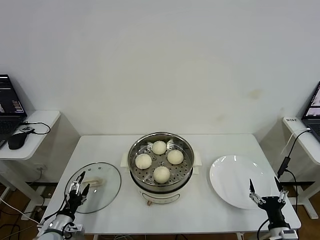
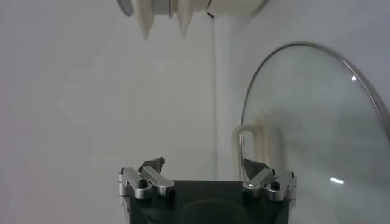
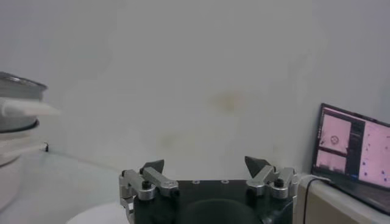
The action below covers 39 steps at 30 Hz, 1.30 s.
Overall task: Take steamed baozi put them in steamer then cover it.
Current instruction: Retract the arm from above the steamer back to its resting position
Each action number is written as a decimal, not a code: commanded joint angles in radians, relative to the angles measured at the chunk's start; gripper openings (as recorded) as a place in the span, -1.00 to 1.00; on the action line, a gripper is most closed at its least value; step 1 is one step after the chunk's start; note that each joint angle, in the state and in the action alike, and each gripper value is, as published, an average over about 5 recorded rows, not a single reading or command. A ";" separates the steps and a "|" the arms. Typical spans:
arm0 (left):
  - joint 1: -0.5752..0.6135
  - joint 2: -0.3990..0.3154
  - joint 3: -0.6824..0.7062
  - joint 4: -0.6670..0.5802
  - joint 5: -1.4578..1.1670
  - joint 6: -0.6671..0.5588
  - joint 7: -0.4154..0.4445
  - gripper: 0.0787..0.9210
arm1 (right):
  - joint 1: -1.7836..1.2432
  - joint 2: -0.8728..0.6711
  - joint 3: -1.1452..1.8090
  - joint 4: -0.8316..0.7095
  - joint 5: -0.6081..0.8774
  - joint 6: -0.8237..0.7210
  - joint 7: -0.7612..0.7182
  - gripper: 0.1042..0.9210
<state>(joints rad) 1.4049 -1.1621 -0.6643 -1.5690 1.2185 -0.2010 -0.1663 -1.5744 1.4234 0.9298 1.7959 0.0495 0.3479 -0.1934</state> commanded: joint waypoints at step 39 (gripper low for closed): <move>-0.181 -0.006 0.057 0.188 -0.020 -0.025 -0.068 -0.39 | -0.012 0.024 -0.027 -0.029 -0.056 0.022 0.002 0.76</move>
<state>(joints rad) 1.2247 -1.1695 -0.6002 -1.3757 1.2097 -0.2130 -0.1879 -1.5866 1.4468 0.9060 1.7638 -0.0056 0.3700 -0.1910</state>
